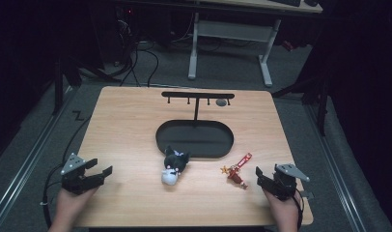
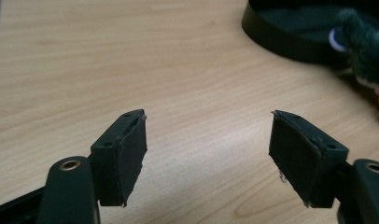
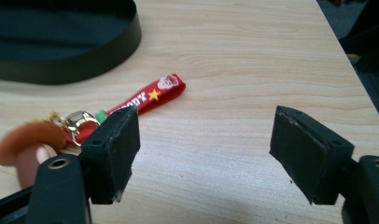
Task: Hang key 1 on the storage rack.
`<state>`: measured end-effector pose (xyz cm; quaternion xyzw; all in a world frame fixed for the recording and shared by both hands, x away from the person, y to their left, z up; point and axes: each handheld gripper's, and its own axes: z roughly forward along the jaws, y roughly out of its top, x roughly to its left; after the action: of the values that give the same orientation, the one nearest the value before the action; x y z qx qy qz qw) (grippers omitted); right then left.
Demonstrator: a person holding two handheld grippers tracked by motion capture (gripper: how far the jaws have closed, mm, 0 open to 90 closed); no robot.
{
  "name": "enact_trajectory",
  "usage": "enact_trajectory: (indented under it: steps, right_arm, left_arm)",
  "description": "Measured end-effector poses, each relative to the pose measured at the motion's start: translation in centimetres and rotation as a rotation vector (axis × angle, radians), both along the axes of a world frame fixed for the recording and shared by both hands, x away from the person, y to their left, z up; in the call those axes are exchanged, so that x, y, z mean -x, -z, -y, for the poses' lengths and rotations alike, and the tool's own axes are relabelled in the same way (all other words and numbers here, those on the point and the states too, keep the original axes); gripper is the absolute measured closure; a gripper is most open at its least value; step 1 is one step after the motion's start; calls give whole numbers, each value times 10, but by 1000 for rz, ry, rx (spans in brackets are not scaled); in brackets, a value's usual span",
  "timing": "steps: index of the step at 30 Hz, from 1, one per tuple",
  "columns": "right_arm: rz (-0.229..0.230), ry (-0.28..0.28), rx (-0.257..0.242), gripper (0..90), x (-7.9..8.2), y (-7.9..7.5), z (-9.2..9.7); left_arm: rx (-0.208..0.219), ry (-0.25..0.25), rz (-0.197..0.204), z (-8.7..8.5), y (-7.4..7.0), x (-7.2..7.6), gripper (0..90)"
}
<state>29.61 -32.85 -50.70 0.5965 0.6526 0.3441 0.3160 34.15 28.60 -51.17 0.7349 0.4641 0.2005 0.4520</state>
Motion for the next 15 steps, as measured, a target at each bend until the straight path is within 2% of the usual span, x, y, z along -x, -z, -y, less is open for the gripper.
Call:
enact_trajectory:
  steps: [2, 5, 15]
  right_arm:
    - [-3, -10, 7, 253, 0, 1, -1]
    - [-11, -31, -29, 235, -3, 4, -4]
    - [-17, -44, -26, 230, -5, 5, -3]
  left_arm:
    - [3, -8, 10, -2, -1, 2, 276]
    - [13, -7, 3, -4, 0, 5, 272]
    - [-40, 25, 6, 4, 2, 3, 257]
